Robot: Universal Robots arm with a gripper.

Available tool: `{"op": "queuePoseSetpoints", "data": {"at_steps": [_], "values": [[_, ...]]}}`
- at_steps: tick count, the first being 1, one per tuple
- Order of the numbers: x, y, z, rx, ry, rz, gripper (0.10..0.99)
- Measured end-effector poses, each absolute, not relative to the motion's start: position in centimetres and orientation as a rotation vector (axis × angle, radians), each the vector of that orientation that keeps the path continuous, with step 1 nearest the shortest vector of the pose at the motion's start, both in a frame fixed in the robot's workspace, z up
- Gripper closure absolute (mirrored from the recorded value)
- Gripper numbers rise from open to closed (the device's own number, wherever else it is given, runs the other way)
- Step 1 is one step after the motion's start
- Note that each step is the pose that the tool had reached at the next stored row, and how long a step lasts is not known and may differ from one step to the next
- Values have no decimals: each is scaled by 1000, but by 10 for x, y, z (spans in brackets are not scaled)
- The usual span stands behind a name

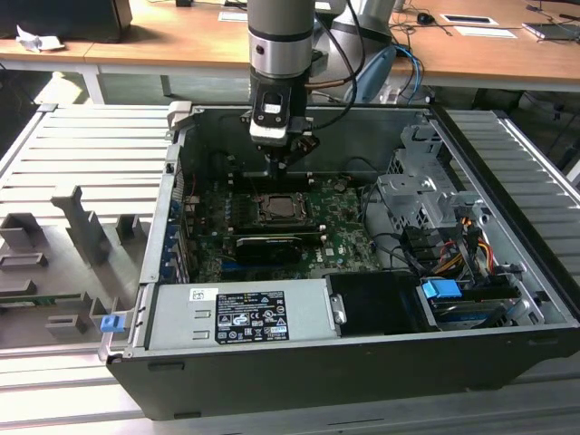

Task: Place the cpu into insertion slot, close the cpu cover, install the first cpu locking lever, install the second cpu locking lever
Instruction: 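Install the first cpu locking lever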

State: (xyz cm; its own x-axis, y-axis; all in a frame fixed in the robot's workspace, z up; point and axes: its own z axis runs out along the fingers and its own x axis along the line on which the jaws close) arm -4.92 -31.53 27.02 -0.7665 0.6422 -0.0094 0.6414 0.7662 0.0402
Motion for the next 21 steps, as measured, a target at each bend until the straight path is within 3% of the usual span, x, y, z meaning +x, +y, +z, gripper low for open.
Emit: {"op": "queuePoseSetpoints", "data": {"at_steps": [6, 21], "values": [[-49, -315, 269, 776, 3027, 54, 980], [-49, -315, 269, 661, 3056, 55, 980]]}}
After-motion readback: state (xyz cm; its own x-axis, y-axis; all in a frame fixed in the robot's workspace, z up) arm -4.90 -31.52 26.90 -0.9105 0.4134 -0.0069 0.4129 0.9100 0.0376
